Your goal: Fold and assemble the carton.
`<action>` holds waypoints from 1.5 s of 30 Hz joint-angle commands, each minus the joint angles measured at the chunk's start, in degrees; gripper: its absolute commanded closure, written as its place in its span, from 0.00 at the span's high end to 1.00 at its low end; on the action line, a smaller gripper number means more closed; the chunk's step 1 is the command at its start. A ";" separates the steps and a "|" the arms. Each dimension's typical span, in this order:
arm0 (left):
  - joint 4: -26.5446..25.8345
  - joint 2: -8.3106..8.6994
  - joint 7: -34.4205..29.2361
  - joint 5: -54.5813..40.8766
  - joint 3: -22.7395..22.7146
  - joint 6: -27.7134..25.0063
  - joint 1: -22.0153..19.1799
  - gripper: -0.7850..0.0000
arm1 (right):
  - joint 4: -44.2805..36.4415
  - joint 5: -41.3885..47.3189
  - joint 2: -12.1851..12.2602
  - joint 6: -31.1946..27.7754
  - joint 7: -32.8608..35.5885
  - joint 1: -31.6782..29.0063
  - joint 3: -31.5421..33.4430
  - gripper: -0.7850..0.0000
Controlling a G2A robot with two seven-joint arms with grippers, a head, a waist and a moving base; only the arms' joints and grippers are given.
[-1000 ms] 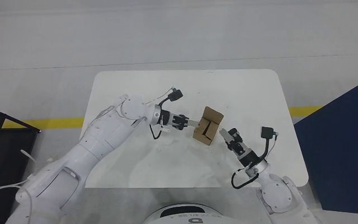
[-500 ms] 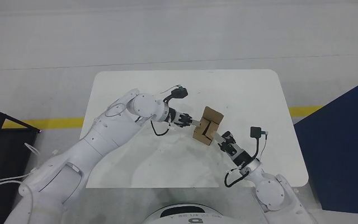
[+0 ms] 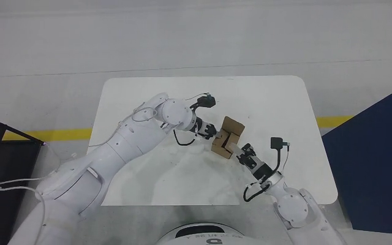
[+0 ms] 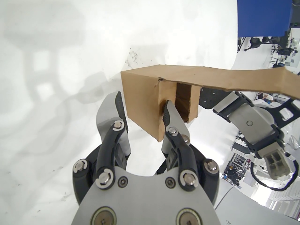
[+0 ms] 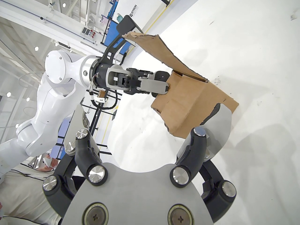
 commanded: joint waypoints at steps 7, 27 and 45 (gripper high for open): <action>2.61 -2.71 -2.12 0.53 1.82 -1.95 -1.94 0.00 | 0.29 0.17 0.04 0.40 0.39 0.24 0.03 1.00; -2.84 3.50 -2.46 3.51 -9.95 -1.78 6.25 1.00 | -0.31 2.47 0.04 0.66 2.14 2.29 -0.13 1.00; -31.38 15.73 -13.06 14.33 -33.20 -8.00 31.79 1.00 | 0.08 5.06 -0.65 1.38 -3.43 9.57 0.24 1.00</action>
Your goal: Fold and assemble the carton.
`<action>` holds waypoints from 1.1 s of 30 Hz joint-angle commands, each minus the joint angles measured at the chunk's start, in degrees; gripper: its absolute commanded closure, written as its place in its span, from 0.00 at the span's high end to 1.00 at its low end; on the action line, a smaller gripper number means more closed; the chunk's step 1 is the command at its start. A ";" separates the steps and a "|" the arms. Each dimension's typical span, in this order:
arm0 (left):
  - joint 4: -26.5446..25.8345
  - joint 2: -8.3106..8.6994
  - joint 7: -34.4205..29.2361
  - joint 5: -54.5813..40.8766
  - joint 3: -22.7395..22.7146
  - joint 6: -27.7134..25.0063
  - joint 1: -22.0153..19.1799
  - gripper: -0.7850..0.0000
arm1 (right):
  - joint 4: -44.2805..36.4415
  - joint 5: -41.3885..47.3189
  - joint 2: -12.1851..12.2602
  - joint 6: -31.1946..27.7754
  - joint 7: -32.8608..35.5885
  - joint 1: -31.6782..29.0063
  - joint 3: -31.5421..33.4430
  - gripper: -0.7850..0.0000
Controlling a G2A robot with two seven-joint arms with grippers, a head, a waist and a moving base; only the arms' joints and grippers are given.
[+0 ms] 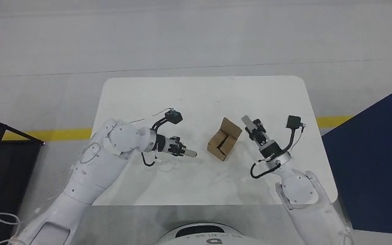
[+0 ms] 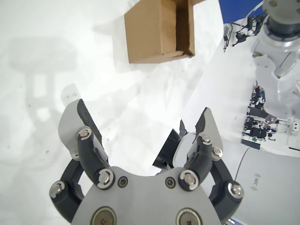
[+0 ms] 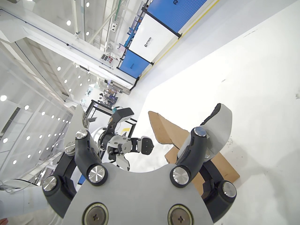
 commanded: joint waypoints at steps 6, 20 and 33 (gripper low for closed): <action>-5.38 -0.46 -1.96 8.26 4.38 10.08 -2.60 1.00 | 1.01 -1.47 -0.34 1.65 2.79 2.63 -3.57 1.00; 5.61 -6.01 -3.08 14.60 18.50 23.07 -16.71 0.97 | -1.37 -2.87 0.27 0.58 11.83 -0.95 -4.92 1.00; 10.83 -7.99 -0.10 12.30 20.40 23.73 -18.66 1.00 | -1.15 -6.31 0.57 1.62 11.96 -1.06 -4.95 1.00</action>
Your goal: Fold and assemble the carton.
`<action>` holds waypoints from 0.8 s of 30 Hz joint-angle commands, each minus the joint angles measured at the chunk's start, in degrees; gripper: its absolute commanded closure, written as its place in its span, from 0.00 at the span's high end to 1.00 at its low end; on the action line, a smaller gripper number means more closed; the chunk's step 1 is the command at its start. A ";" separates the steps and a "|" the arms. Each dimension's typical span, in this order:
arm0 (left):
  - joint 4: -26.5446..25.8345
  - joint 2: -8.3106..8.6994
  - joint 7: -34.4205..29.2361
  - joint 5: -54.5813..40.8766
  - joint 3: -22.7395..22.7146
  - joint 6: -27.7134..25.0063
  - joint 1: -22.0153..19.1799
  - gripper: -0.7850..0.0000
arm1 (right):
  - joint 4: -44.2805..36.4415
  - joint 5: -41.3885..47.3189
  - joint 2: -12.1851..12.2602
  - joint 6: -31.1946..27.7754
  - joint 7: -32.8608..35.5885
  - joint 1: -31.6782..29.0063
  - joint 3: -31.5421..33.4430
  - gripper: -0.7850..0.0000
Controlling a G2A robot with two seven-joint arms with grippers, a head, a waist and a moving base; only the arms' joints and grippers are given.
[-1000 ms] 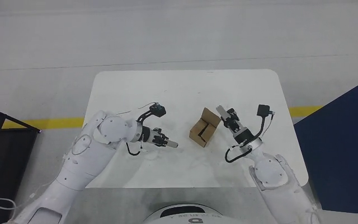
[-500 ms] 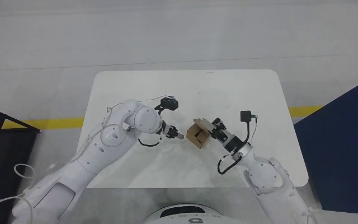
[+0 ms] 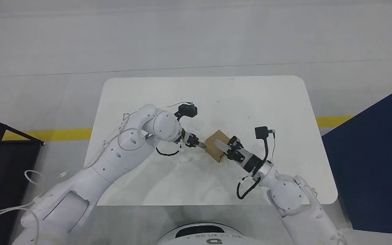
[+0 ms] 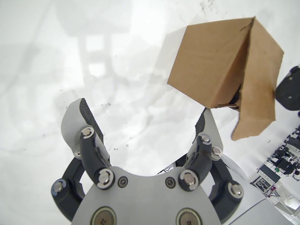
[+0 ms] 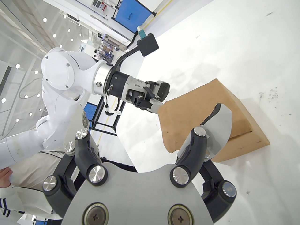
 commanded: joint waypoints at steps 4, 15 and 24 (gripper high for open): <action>3.01 -0.70 1.67 -1.41 0.15 -0.45 -0.62 1.00 | 1.30 -0.45 -0.05 1.64 1.52 1.32 -1.21 1.00; 8.01 -2.53 4.09 -3.71 1.13 -0.71 -2.96 1.00 | -0.72 -2.96 0.13 2.29 -0.55 0.62 -0.90 1.00; 12.12 -4.07 4.41 -5.28 1.91 -2.07 -5.58 1.00 | -3.03 -3.94 0.39 6.63 -8.78 -0.84 6.68 1.00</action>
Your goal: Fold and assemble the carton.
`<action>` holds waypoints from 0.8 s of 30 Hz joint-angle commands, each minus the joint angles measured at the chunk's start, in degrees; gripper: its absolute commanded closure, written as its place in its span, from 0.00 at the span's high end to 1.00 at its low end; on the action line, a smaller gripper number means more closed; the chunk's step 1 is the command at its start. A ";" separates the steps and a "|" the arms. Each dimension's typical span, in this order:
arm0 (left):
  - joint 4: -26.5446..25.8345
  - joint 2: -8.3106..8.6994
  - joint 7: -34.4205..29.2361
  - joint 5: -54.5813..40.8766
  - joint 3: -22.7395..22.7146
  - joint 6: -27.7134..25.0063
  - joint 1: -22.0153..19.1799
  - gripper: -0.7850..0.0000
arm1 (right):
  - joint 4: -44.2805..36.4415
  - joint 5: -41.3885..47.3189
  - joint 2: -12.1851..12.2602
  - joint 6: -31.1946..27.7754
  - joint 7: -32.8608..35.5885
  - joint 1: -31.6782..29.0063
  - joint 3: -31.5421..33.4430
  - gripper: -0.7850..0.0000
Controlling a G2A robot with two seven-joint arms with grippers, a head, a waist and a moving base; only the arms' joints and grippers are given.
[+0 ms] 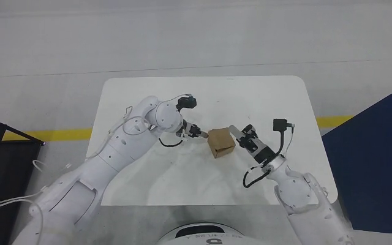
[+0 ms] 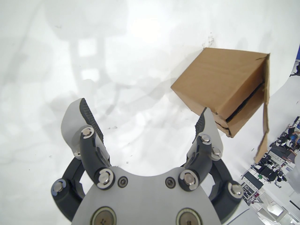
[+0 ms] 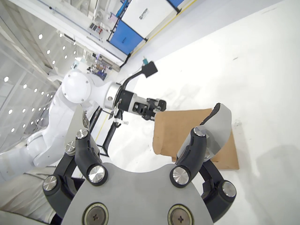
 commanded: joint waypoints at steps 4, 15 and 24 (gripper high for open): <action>3.12 -1.53 -1.03 -0.19 1.71 -1.81 -3.36 1.00 | 1.72 -7.45 0.08 7.60 -0.80 0.78 1.42 0.99; 11.13 -6.99 -0.33 -2.60 7.10 -3.77 -10.15 1.00 | 2.93 -16.22 0.62 10.70 12.42 1.95 -1.77 0.84; 8.20 -3.95 3.92 -4.47 -0.74 -7.09 -5.91 1.00 | 4.95 -20.04 0.46 13.25 14.88 4.62 -4.50 0.75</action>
